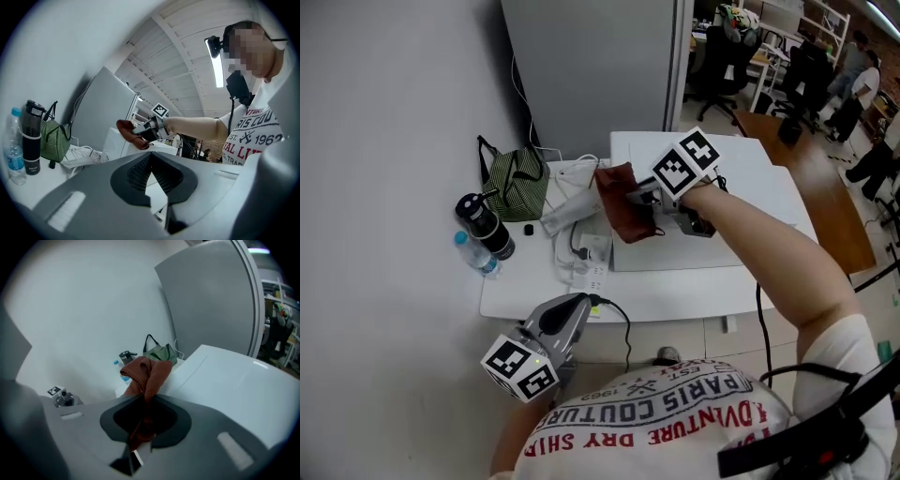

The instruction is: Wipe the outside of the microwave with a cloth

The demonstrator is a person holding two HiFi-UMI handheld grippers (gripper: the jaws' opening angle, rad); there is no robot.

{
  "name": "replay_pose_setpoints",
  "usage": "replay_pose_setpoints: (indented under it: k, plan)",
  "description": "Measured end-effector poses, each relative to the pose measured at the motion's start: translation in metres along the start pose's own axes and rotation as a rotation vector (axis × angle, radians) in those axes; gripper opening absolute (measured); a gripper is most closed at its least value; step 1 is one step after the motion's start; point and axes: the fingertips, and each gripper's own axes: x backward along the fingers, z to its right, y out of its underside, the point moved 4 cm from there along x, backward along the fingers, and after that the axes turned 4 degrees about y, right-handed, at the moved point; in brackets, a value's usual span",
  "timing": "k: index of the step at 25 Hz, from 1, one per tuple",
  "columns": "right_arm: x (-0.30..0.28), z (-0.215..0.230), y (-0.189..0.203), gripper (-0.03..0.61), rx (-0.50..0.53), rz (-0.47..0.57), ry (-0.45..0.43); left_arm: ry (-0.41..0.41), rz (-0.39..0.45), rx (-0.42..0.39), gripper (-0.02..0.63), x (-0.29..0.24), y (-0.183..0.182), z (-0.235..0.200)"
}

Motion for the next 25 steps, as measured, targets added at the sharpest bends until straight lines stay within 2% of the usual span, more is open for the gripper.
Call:
replay_pose_setpoints:
  k: [3,12,25]
  plan:
    - [-0.001,0.013,0.001,0.035,0.023,-0.054,0.033,0.013,0.02,-0.011,0.0,-0.012,-0.007,0.004]
    - [0.042,0.065,0.029,0.035,-0.014,-0.143,0.002,0.062,0.036,-0.02,0.0,-0.065,-0.015,0.006]
    - [0.177,0.172,0.126,0.035,-0.245,-0.087,0.06,0.301,-0.063,-0.059,0.0,-0.187,-0.017,0.041]
